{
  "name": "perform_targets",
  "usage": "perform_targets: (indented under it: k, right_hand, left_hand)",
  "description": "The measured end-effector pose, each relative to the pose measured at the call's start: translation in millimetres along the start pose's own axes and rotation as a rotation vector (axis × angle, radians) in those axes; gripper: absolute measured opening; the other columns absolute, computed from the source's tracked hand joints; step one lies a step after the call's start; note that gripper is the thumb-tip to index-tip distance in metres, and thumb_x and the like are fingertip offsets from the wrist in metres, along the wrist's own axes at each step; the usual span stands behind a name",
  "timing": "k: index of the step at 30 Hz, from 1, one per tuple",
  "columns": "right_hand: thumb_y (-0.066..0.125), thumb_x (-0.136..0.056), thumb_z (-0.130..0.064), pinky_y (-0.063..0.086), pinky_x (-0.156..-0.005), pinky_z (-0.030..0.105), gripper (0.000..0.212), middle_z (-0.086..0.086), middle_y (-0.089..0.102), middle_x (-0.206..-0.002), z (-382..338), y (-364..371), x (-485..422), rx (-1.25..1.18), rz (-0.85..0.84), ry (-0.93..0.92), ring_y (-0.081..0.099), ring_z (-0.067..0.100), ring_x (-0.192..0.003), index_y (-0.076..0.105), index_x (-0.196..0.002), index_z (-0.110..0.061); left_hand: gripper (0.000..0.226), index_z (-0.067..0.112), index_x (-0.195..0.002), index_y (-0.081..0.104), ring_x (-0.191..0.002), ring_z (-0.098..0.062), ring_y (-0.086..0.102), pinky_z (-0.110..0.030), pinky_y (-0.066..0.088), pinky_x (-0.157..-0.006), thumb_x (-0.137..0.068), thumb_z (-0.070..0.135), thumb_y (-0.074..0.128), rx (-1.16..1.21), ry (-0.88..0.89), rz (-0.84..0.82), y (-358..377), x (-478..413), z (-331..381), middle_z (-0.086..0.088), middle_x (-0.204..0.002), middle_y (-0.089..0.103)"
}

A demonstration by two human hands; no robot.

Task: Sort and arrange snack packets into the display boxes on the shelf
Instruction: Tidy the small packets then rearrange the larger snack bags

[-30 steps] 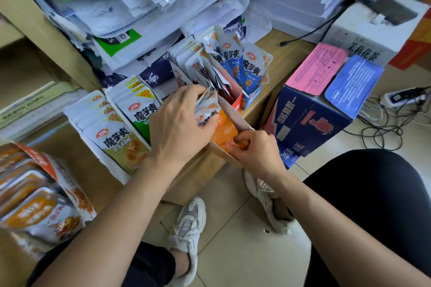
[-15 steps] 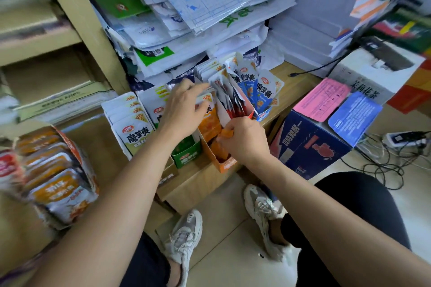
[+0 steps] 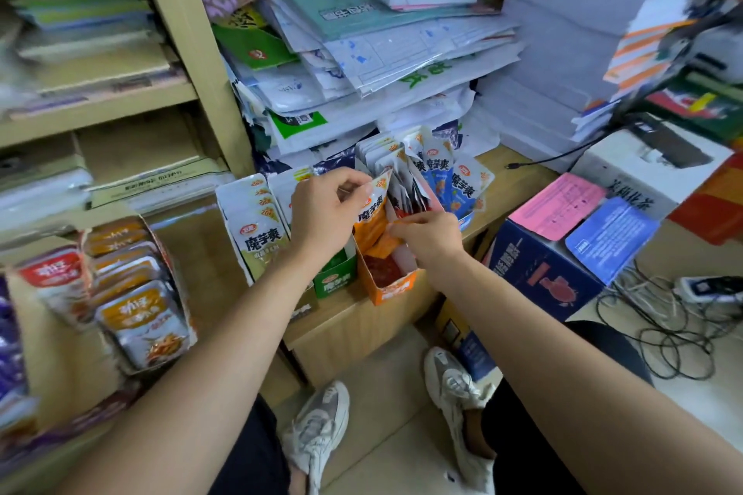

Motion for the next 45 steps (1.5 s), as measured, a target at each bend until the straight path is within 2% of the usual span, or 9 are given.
perform_targets:
  k: [4, 8, 16, 22, 25, 29, 34, 39, 45]
  right_hand:
    - [0.064, -0.084, -0.011, 0.055, -0.053, 0.023, 0.011, -0.006, 0.072, -0.086, -1, -23, 19, 0.089, 0.088, -0.152, 0.063, 0.012, -0.056, 0.075, -0.080, -0.011]
    - [0.064, -0.081, -0.017, 0.062, -0.066, 0.038, 0.009, 0.001, 0.072, -0.079, 11, -42, 36, 0.111, 0.143, -0.249, 0.070, 0.022, -0.073, 0.072, -0.083, -0.020]
    - [0.070, -0.081, -0.018, 0.052, -0.052, 0.023, 0.009, 0.000, 0.070, -0.073, 11, -73, 62, -0.014, 0.257, -0.350, 0.066, 0.014, -0.066, 0.074, -0.089, -0.020]
    - [0.076, -0.089, -0.024, 0.063, -0.063, 0.033, 0.015, -0.006, 0.073, -0.091, 20, -69, 48, -0.095, 0.091, -0.313, 0.074, 0.010, -0.074, 0.066, -0.100, -0.022]
    - [0.074, -0.089, -0.019, 0.062, -0.059, 0.033, 0.017, 0.003, 0.074, -0.091, 28, -57, 36, -0.128, 0.002, -0.292, 0.075, 0.016, -0.075, 0.063, -0.100, -0.011]
    - [0.075, -0.088, -0.012, 0.063, -0.067, 0.041, 0.016, 0.004, 0.072, -0.093, 36, -43, 18, -0.053, -0.033, -0.358, 0.073, 0.022, -0.085, 0.062, -0.094, -0.018]
    - [0.076, -0.084, -0.004, 0.061, -0.078, 0.040, 0.022, -0.003, 0.068, -0.093, 36, -22, 1, 0.126, 0.018, -0.487, 0.068, 0.016, -0.087, 0.062, -0.093, -0.020]
    - [0.078, -0.083, -0.008, 0.053, -0.070, 0.021, 0.021, -0.008, 0.068, -0.082, 49, -3, -4, 0.314, 0.009, -0.563, 0.065, 0.014, -0.083, 0.064, -0.088, -0.023]
    - [0.068, -0.086, -0.011, 0.056, -0.077, 0.040, 0.023, -0.001, 0.070, -0.092, 54, -7, -12, 0.591, -0.056, -0.633, 0.062, 0.021, -0.097, 0.067, -0.106, -0.023]
  left_hand:
    - [0.010, 0.021, -0.097, 0.078, -0.079, -0.004, 0.067, -0.023, 0.055, -0.074, -0.091, 0.017, 0.072, 0.046, -0.078, 0.021, -4, -2, 5, 0.014, -0.083, 0.071]
    - [0.010, 0.022, -0.098, 0.078, -0.080, -0.003, 0.066, -0.031, 0.057, -0.080, -0.091, 0.018, 0.072, -0.112, -0.152, -0.110, -1, -6, 0, 0.011, -0.084, 0.071]
    - [0.033, 0.028, -0.123, 0.070, -0.112, -0.018, 0.053, -0.030, 0.041, -0.079, -0.091, 0.024, 0.072, -0.388, -0.033, -0.135, 1, -2, -9, 0.002, -0.116, 0.060]
    - [0.022, 0.025, -0.114, 0.072, -0.086, -0.013, 0.062, -0.029, 0.053, -0.071, -0.093, 0.023, 0.069, -0.354, -0.046, -0.097, -4, 49, -6, 0.008, -0.100, 0.063]
    - [0.023, 0.028, -0.106, 0.076, -0.099, -0.014, 0.057, -0.027, 0.046, -0.076, -0.088, 0.042, 0.073, -0.484, 0.055, -0.206, 4, 76, -2, 0.008, -0.105, 0.064]
    - [0.035, 0.034, -0.102, 0.079, -0.117, -0.029, 0.052, -0.047, 0.048, -0.100, -0.080, 0.060, 0.073, -0.706, 0.248, -0.340, 8, 94, -7, 0.003, -0.124, 0.061]
    - [0.027, 0.030, -0.094, 0.080, -0.109, -0.023, 0.057, -0.039, 0.047, -0.087, -0.080, 0.053, 0.077, -0.764, 0.282, -0.244, -2, 87, -18, 0.008, -0.116, 0.070]
    - [0.017, 0.028, -0.095, 0.079, -0.096, -0.014, 0.060, -0.034, 0.047, -0.085, -0.084, 0.040, 0.074, -0.537, 0.186, -0.082, -14, 76, -20, 0.015, -0.102, 0.074]
    - [0.057, 0.024, -0.141, 0.055, -0.122, -0.021, 0.046, -0.035, 0.040, -0.098, -0.090, 0.045, 0.068, -0.656, 0.139, -0.074, -16, 28, -19, 0.005, -0.136, 0.060]
Point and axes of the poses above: each hand's wrist, its own x-axis away from the middle knuckle, its own y-axis out of the palm, z = x × y, the point moved 1 cm from there along -x, towards the middle knuckle
